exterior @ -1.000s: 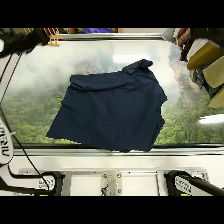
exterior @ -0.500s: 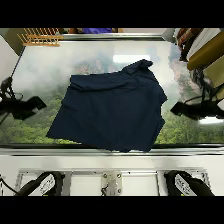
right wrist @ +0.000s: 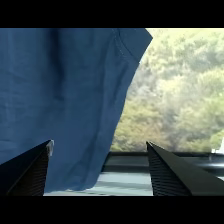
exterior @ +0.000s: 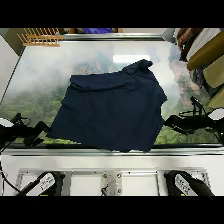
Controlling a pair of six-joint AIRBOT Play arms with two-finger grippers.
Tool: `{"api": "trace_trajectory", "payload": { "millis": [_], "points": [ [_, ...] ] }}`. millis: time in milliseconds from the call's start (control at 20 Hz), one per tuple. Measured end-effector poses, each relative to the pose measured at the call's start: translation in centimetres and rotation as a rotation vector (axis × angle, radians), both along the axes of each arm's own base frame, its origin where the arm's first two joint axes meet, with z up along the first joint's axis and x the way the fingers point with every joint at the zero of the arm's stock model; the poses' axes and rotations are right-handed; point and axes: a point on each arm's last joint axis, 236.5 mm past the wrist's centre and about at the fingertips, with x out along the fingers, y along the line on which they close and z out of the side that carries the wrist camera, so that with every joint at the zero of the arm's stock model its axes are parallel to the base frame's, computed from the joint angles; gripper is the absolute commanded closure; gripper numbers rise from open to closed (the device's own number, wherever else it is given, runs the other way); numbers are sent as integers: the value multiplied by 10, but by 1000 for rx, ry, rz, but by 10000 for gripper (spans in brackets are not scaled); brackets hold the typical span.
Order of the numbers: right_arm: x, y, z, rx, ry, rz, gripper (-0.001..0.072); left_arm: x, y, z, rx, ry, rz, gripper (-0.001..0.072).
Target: Fold the clothes and pants, and hang the long-sleeved shirts on hangers.
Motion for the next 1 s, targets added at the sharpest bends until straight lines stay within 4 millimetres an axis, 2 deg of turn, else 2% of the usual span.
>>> {"api": "trace_trajectory", "payload": {
  "millis": [300, 500, 550, 600, 650, 700, 850, 1000],
  "points": [
    [3, 8, 3, 40, -12, -8, 61, 23, -25, -11, -22, -67, 10, 48],
    [-2, 5, 0, 24, 4, 6, 61, 34, -39, -15, -16, -87, -14, 50],
    [-6, 3, -2, 13, 18, 14, 61, 35, -42, -17, -18, -85, -17, 121],
    [-10, 1, -5, 3, 31, 16, 61, 35, -45, -19, -20, -79, -23, 364],
    [-15, 0, -10, -5, 54, 13, 61, 35, -47, -22, -20, -75, -30, 556],
    [-20, -1, -14, -9, 75, 12, 61, 35, -49, -24, -21, -71, -34, 695],
    [-40, 5, -32, 8, 145, -7, 61, 37, -51, -20, -13, -87, -43, 696],
    [-50, 20, -48, 66, 170, -48, 62, 45, -48, -5, 17, -146, -48, 695]
  ]
}}
